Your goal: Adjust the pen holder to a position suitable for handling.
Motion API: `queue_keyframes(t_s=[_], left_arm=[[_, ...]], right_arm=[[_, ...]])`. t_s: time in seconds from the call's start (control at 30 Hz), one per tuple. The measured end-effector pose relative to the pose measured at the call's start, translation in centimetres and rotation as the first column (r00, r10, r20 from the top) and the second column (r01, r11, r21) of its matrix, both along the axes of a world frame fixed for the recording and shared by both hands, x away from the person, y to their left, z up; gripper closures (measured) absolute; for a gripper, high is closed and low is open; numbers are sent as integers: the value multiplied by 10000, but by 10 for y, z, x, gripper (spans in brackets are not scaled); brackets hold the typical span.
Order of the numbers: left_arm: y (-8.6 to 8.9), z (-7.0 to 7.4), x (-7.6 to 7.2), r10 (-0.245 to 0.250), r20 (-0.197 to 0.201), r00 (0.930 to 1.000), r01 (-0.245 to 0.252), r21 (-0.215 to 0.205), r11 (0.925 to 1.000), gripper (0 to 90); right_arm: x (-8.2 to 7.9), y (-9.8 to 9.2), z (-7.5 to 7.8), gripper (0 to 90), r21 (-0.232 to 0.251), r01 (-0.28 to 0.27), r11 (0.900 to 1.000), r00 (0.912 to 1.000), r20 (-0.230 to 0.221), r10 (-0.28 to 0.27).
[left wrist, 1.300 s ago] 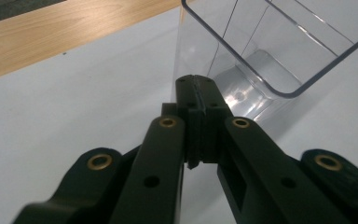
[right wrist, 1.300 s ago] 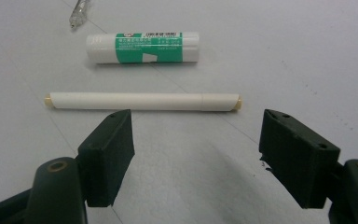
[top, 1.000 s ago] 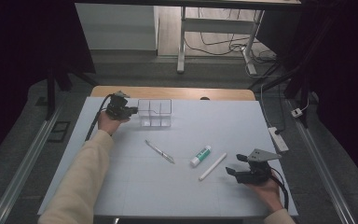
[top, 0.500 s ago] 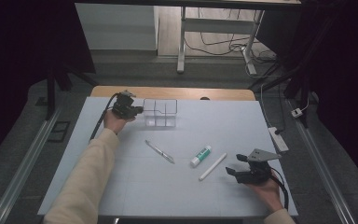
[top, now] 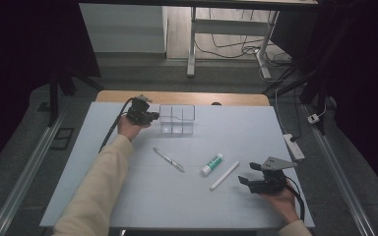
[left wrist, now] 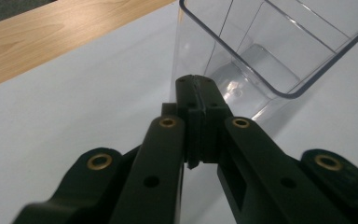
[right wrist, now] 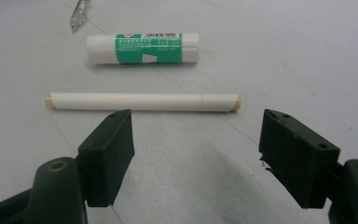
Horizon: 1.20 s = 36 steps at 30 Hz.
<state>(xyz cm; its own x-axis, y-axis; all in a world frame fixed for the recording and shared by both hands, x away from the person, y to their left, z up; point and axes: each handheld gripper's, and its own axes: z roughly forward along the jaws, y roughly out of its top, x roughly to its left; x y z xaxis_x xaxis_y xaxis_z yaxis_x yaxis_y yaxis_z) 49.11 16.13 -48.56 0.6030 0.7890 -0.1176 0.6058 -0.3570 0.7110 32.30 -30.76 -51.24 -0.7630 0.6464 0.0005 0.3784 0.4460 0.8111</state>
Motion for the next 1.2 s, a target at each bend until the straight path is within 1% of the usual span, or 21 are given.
queue_keyframes(t_s=[0.17,0.23,0.33,0.57,0.63,0.73,0.9,1.1,1.2], left_arm=[[-4,2,0,-82,8,10000,82,59,9999,891],[-6,2,0,-64,7,10000,64,24,10000,891],[-8,1,1,-70,25,10000,70,10,10000,891],[-11,2,3,-81,1,10000,81,-14,10000,891],[-11,2,3,-127,34,9999,127,-73,9999,891],[-8,4,2,-66,76,9999,67,-41,10000,891],[-1,10,-2,-164,93,9998,164,73,9998,892],[9,16,-12,-194,314,9993,192,49,9998,891],[13,17,-19,-328,394,9987,322,151,9994,891]], right_arm=[[0,1,-1,256,43,-5,10000,10000,26,5],[0,1,0,257,-14,-16,10000,10000,9,16],[0,1,0,259,65,-4,10000,10000,53,3],[0,0,0,258,39,1,10000,10000,70,-1],[0,0,0,259,43,30,10000,10000,95,-30],[0,0,0,258,59,40,10000,9999,98,-41],[-1,0,1,259,62,18,10000,10000,97,-18],[-1,0,1,259,35,23,10000,10000,94,-23],[-1,0,1,258,35,17,10000,10000,95,-18]])
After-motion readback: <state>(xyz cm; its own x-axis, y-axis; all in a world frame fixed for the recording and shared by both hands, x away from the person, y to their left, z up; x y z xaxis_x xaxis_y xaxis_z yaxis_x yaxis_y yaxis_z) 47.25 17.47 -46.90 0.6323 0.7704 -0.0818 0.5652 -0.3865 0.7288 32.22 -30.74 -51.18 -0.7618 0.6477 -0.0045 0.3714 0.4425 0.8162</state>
